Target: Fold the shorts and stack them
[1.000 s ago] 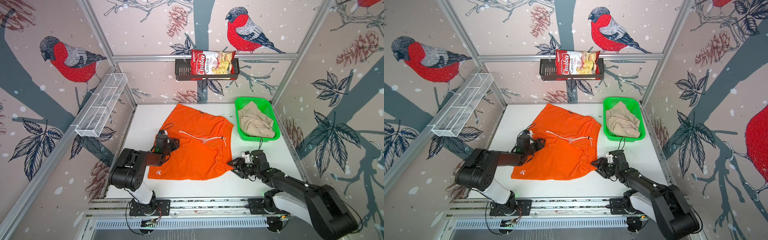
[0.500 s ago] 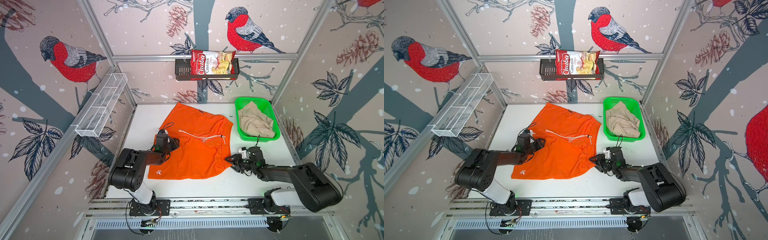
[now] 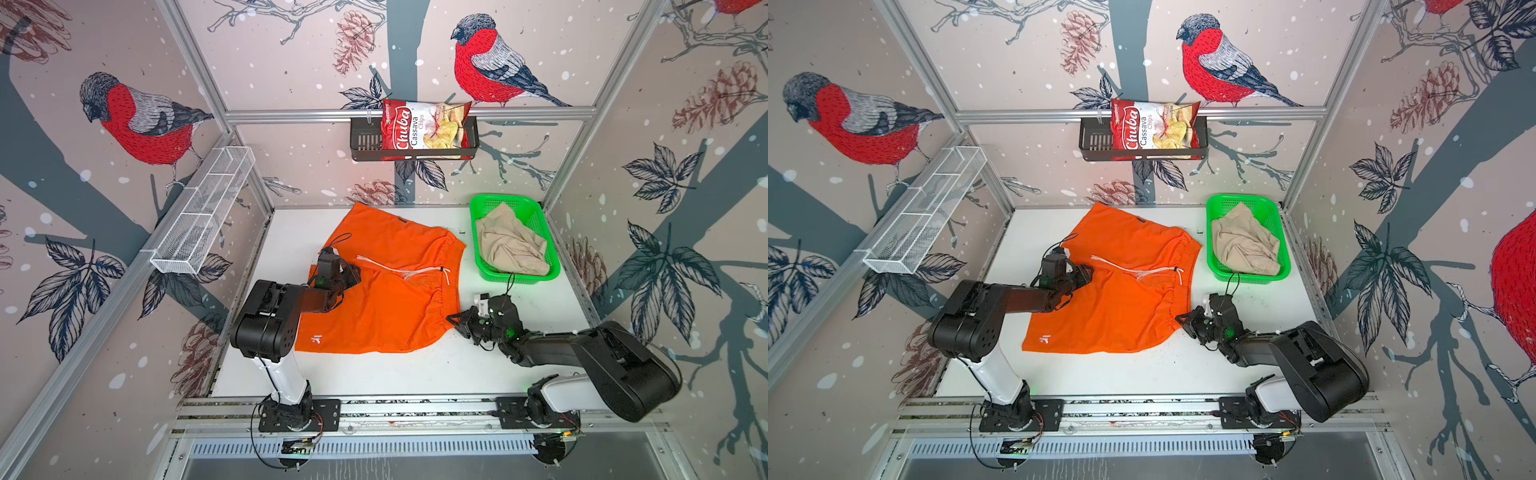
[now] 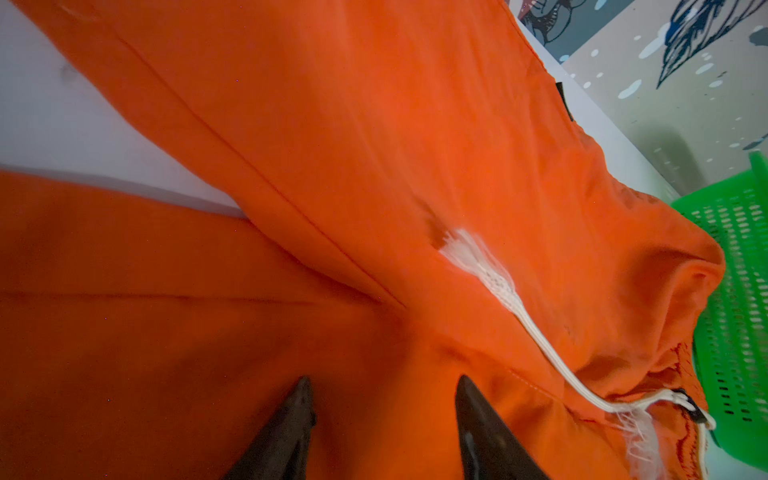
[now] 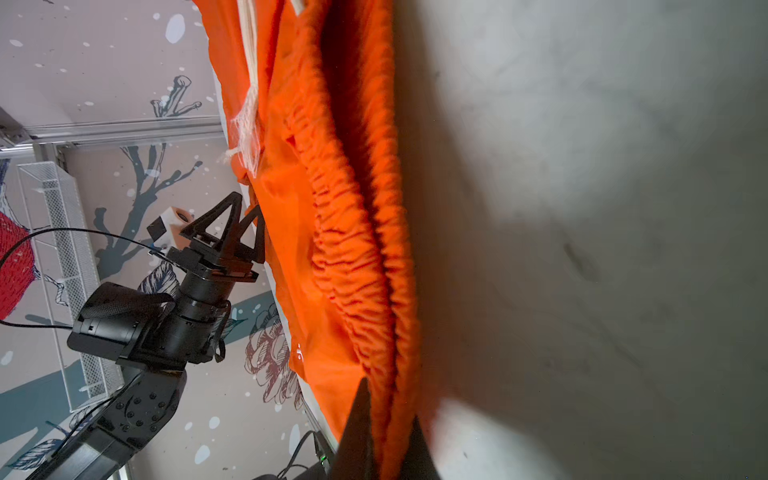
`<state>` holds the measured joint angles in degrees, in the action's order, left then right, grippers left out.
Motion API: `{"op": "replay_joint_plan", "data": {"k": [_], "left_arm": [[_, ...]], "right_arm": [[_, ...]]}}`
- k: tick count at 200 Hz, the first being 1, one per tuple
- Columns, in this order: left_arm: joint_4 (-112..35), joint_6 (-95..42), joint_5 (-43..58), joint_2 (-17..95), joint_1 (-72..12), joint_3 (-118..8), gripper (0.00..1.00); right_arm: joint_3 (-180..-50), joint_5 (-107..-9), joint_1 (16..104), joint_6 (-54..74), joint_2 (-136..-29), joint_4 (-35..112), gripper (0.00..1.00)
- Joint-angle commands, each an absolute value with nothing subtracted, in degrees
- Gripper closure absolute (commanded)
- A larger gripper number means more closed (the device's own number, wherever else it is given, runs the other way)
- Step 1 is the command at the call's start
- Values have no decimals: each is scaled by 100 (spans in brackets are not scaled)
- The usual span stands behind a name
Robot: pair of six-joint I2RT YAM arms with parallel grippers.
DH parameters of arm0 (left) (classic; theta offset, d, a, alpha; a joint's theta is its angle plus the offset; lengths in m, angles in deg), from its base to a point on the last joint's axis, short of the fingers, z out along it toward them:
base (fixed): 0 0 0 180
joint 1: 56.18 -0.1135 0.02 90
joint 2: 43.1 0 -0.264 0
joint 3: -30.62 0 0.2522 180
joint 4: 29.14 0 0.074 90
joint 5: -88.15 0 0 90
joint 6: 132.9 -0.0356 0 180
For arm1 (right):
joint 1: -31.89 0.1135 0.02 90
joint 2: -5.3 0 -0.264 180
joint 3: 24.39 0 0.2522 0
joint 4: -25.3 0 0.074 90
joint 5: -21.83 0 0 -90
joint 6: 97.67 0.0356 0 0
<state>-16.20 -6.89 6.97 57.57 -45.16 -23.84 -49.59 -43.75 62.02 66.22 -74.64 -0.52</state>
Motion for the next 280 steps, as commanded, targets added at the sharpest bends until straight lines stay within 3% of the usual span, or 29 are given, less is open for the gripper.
{"op": "replay_joint_plan", "data": {"k": [1,45,130,189,280], "left_arm": [[-2055,-663,691,5498,-4520,-2519,44],[-3521,-499,410,3930,-4513,-2177,35],[-6920,384,-722,1585,-4863,-2037,29],[-7490,909,23,1184,-5872,-1323,29],[-7863,1560,46,1639,-6048,-1148,29]], "right_arm": [[-5044,-4921,6364,6921,-7458,-402,94],[-5126,-5072,6527,6918,-7436,-271,95],[-5527,-5153,6611,6408,-7190,629,95],[-5664,-5344,6573,6100,-6879,1268,95],[-5687,-5438,6573,5915,-6676,1541,95]]}}
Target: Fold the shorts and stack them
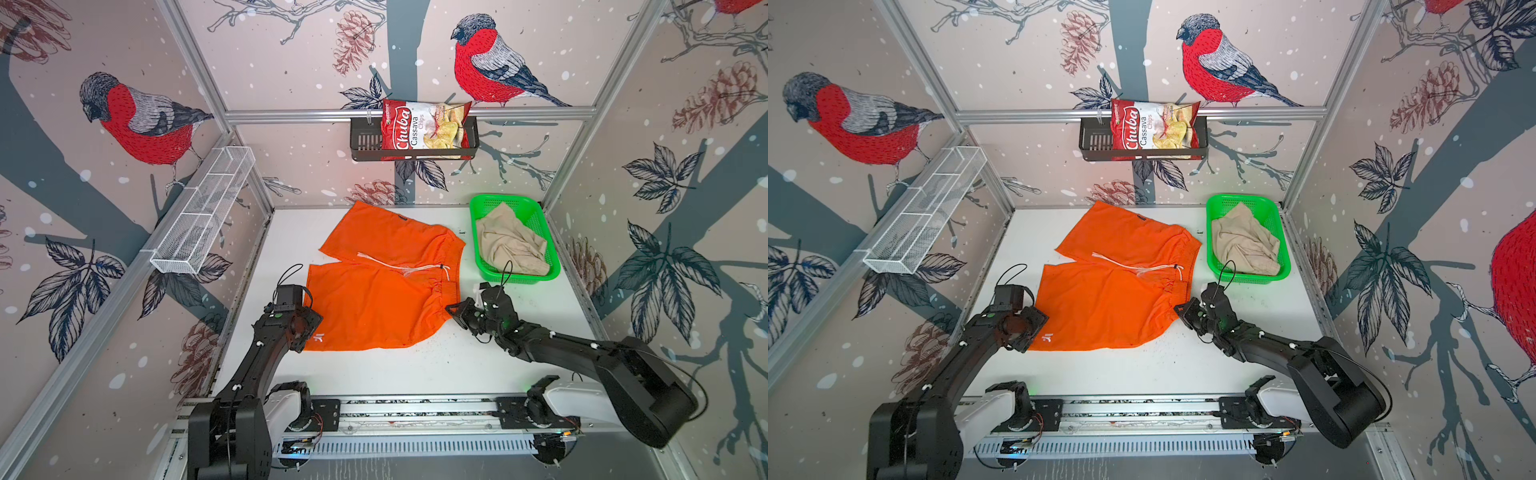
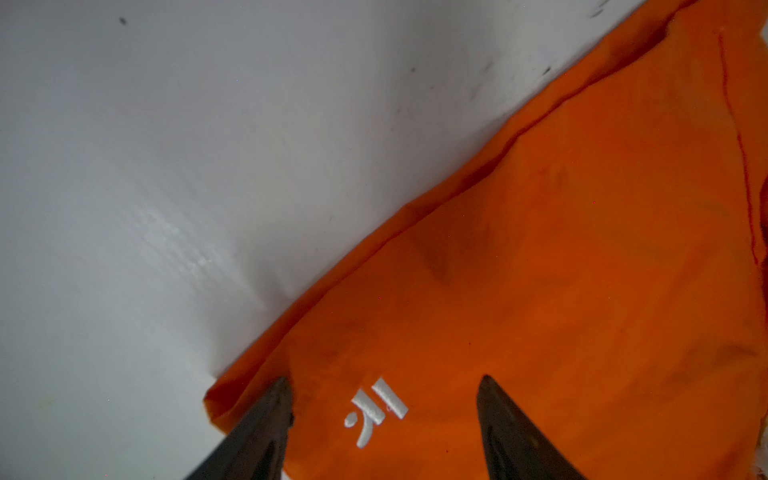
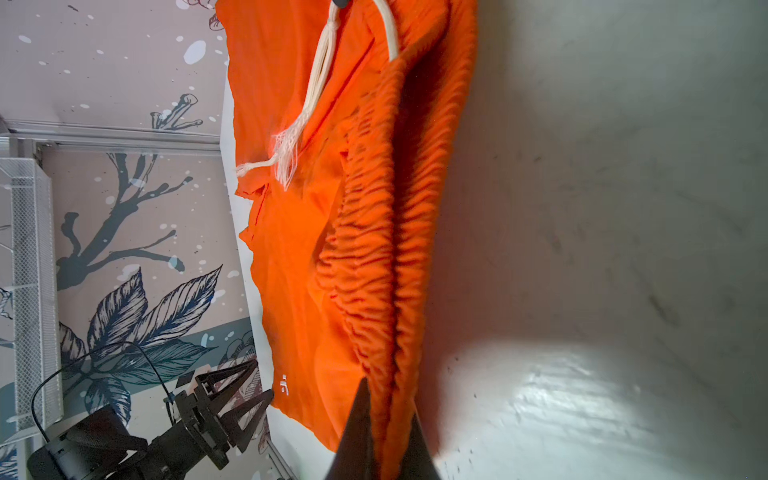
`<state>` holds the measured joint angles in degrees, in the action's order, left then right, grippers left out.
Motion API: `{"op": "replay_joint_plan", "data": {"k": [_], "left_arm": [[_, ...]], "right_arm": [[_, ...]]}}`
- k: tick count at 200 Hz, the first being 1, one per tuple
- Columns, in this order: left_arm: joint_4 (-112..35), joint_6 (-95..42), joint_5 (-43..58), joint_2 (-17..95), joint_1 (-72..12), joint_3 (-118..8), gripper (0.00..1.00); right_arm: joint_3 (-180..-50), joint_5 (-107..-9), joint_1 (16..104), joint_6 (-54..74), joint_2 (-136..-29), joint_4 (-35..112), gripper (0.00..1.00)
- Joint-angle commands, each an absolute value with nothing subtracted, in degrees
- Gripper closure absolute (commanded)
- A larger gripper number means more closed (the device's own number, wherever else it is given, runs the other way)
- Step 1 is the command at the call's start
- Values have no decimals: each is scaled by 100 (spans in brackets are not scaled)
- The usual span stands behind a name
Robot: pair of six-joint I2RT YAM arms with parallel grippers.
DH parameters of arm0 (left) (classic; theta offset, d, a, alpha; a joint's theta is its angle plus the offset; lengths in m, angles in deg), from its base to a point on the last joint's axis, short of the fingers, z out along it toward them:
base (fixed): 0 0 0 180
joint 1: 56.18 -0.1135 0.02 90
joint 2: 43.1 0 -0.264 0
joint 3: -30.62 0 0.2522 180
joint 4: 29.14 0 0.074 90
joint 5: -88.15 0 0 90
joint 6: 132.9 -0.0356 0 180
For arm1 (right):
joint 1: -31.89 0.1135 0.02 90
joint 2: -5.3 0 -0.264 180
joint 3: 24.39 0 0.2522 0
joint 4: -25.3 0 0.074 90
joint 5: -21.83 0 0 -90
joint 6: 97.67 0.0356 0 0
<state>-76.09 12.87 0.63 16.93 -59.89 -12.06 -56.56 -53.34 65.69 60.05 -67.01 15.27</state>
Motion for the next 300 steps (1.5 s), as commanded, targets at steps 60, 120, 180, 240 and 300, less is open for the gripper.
{"op": "replay_joint_plan", "data": {"k": [60,120,180,240,300], "left_arm": [[-7965,1472,144,1447,-6445,-906,33],[-8138,1669,61,1598,-6453,-916,36],[-9004,2007,122,1281,-6458,-1424,35],[-9237,2520,175,984,-6453,-1240,40],[-8580,2673,261,981,-6453,-666,45]], "right_arm": [[-5781,-5447,6612,5830,-6482,1677,95],[-5801,-5550,6652,5791,-6396,1794,94],[-5836,-5602,6652,5772,-6412,1856,94],[-5863,-5605,6678,5791,-6492,1793,94],[-5873,-5594,6705,5786,-6473,1840,94]]}}
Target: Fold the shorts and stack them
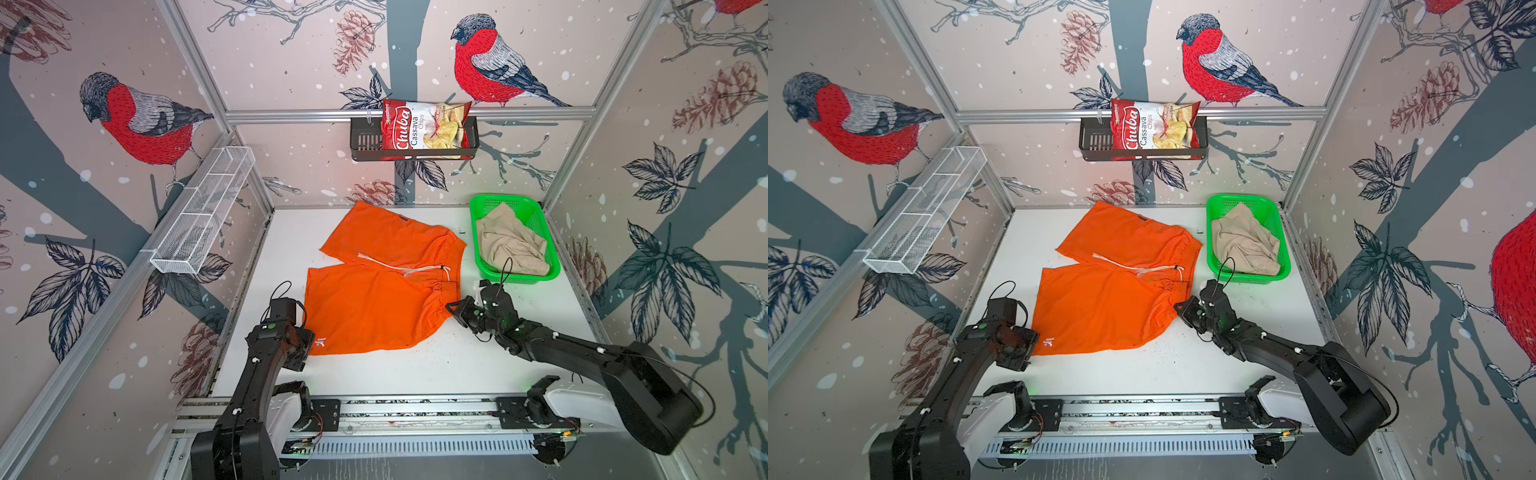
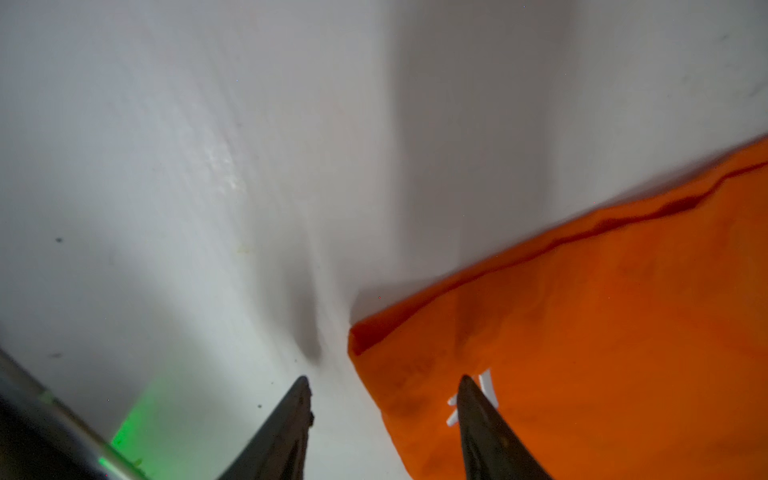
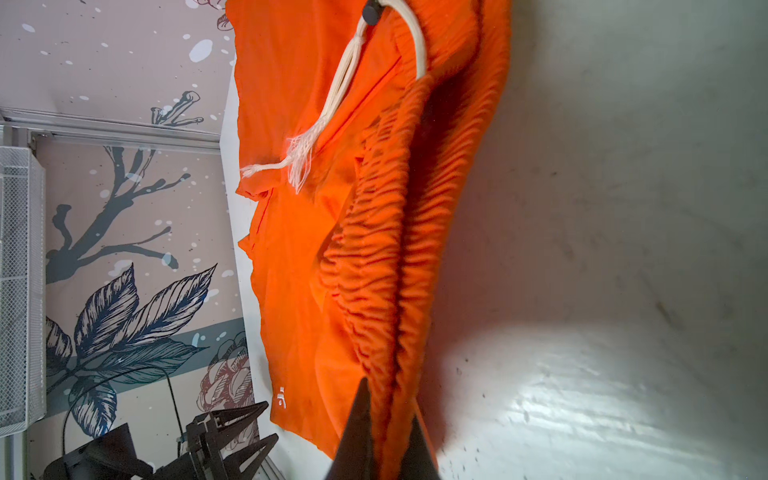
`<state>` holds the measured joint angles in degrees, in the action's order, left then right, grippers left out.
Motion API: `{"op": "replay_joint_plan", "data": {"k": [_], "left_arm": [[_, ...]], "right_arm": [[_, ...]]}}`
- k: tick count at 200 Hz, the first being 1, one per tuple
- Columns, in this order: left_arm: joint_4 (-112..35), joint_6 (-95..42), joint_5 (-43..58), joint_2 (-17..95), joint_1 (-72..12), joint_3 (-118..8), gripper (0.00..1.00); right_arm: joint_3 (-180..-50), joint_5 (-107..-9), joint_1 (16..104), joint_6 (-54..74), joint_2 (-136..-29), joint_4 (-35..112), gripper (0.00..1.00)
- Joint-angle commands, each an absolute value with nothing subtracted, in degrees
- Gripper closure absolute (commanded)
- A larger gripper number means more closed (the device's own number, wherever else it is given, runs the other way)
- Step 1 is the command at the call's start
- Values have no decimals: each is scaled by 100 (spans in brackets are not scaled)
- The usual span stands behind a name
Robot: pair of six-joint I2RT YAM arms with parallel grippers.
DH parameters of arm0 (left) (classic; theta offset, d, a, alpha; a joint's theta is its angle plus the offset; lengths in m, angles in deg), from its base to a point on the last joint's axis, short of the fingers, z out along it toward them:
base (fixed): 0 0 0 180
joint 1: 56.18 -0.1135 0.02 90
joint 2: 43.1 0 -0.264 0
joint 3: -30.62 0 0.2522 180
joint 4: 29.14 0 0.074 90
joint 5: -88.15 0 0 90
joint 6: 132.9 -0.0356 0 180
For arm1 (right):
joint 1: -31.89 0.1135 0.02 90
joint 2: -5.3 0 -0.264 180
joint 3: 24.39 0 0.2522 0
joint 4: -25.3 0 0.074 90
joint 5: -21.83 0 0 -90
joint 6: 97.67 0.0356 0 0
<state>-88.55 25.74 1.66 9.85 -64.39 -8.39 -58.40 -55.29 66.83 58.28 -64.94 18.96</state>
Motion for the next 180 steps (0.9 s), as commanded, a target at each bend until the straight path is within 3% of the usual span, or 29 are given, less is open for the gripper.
{"op": "replay_joint_plan", "data": {"k": [1,43,79,150,180], "left_arm": [[-8562,2676,258,981,-6453,-654,45],[-8145,2597,82,1032,-6454,-503,50],[-7862,2512,-83,1150,-6453,-502,61],[-7993,2443,-12,1334,-6453,-669,100],[-8328,2346,0,867,-6453,-915,100]], "right_arm": [[-5872,-5595,6705,5783,-6474,1840,94],[-5880,-5659,6705,5763,-6387,1939,94],[-5880,-5657,6705,5753,-6376,1965,94],[-5873,-5622,6774,5720,-6142,2439,94],[-5820,-5575,6953,5805,-5622,3126,95]]}}
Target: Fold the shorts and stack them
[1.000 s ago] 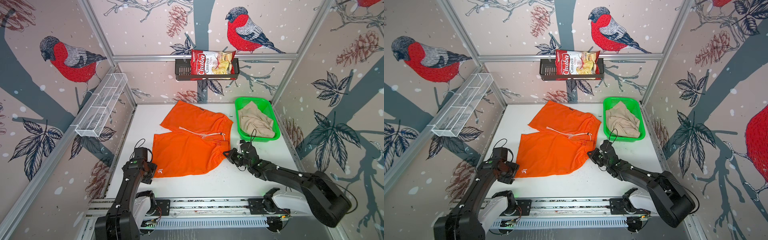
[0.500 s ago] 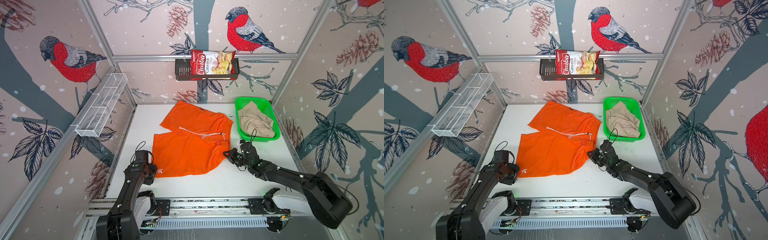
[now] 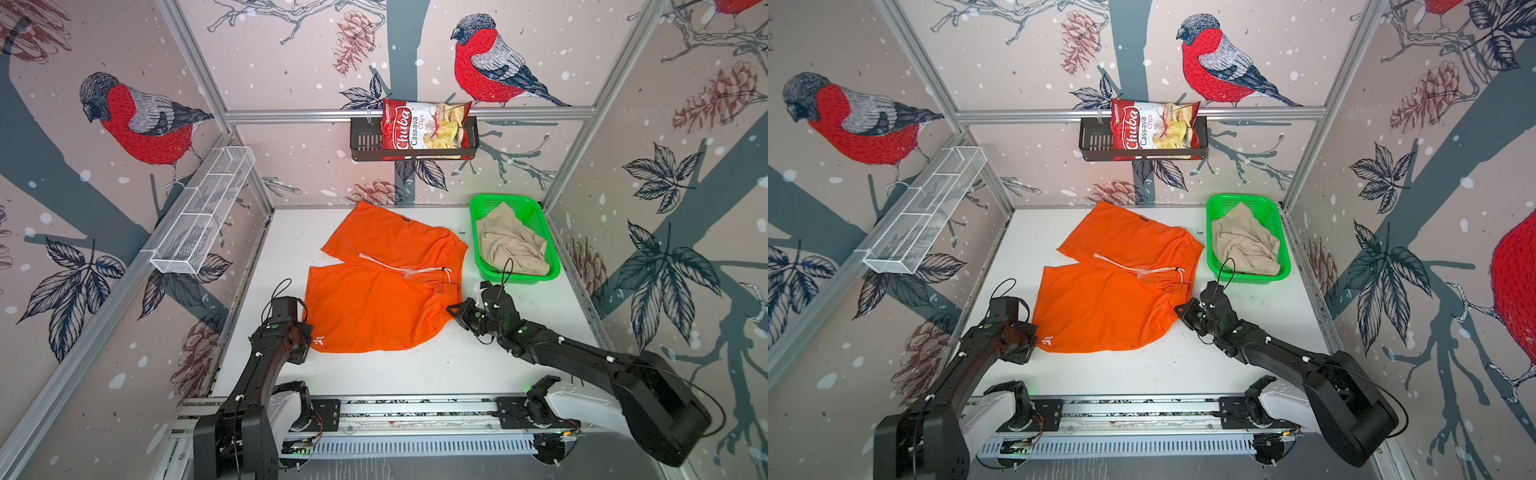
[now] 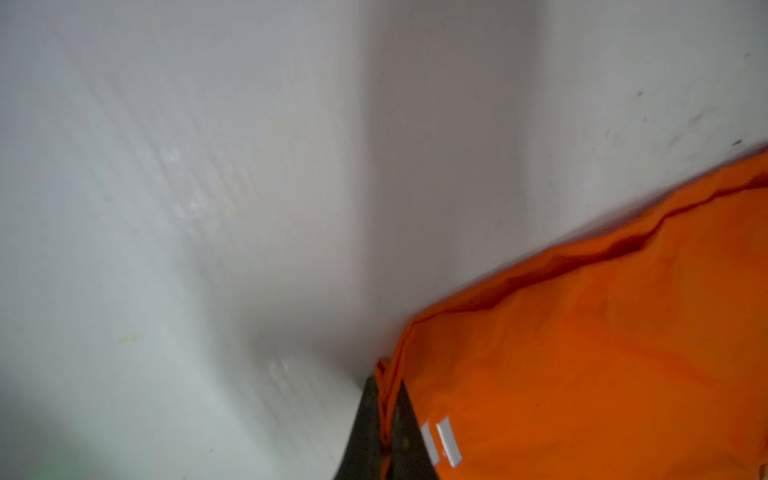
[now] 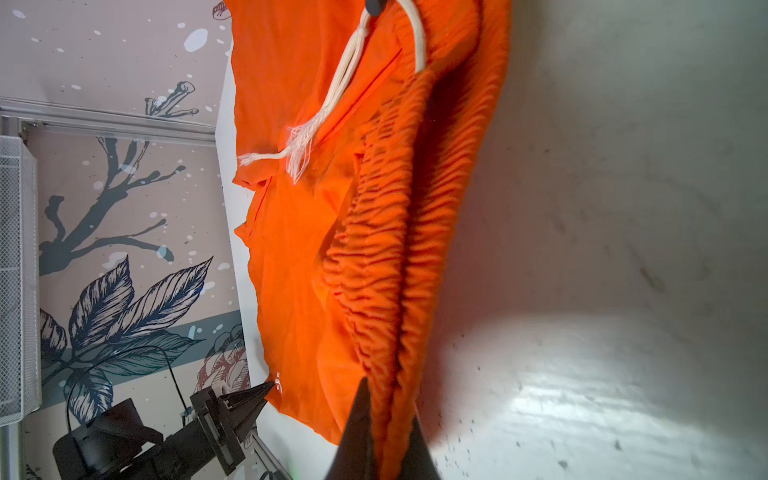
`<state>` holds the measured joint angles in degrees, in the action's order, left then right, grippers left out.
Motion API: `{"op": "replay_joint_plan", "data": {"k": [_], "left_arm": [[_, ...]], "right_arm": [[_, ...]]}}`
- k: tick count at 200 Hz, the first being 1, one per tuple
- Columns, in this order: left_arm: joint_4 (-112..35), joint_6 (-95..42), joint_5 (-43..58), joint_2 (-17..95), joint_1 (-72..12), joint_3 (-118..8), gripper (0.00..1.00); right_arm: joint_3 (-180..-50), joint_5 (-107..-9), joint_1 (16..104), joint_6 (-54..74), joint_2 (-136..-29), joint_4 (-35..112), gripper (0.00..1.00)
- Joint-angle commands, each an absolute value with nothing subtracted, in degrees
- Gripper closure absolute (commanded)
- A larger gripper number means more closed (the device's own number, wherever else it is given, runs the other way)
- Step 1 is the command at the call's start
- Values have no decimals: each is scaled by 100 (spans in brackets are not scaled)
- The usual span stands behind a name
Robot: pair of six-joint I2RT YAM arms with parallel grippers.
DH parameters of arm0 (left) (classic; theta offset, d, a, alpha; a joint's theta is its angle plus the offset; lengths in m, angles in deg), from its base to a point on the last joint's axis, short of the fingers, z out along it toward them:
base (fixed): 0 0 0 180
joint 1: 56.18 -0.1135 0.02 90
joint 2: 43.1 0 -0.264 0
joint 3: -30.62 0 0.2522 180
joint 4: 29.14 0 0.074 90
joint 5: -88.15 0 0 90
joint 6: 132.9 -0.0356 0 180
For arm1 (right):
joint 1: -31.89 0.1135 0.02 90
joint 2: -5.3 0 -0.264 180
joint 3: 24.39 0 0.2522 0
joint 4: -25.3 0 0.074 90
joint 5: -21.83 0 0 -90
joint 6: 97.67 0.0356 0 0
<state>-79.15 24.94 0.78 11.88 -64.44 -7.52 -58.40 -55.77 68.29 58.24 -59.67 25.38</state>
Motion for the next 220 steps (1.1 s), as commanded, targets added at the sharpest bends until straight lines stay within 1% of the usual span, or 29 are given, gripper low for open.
{"op": "replay_joint_plan", "data": {"k": [1,28,66,89,127,149,161,178,220], "left_arm": [[-8335,2341,0,841,-6453,-924,100],[-8491,2151,-76,216,-6454,-1181,100],[-8771,1674,-234,-48,-6438,-1698,100],[-9010,1553,-533,-307,-6436,-2014,100],[-9270,1457,-1056,-934,-6439,-2270,100],[-9268,1313,-1285,-1204,-6436,-2415,100],[-9089,1107,-1344,-1125,-6440,-2521,100],[-8836,817,-1339,-736,-6436,-2785,100],[-7719,347,-1055,209,-6414,-3378,100]], "right_arm": [[-5820,-5572,6961,5806,-5600,3147,95],[-5819,-5428,7065,5949,-5034,4019,95],[-6089,-5105,7127,6014,-4599,4699,99],[-6339,-5147,7386,5909,-4673,4810,100],[-6706,-4926,7766,5922,-5303,4585,100],[-6891,-4800,7803,5946,-5211,4878,100],[-6913,-4639,7620,5879,-5069,5045,100],[-6818,-4097,7249,5862,-4938,5027,100],[-6975,-3040,6666,5572,-5069,5325,100]]}}
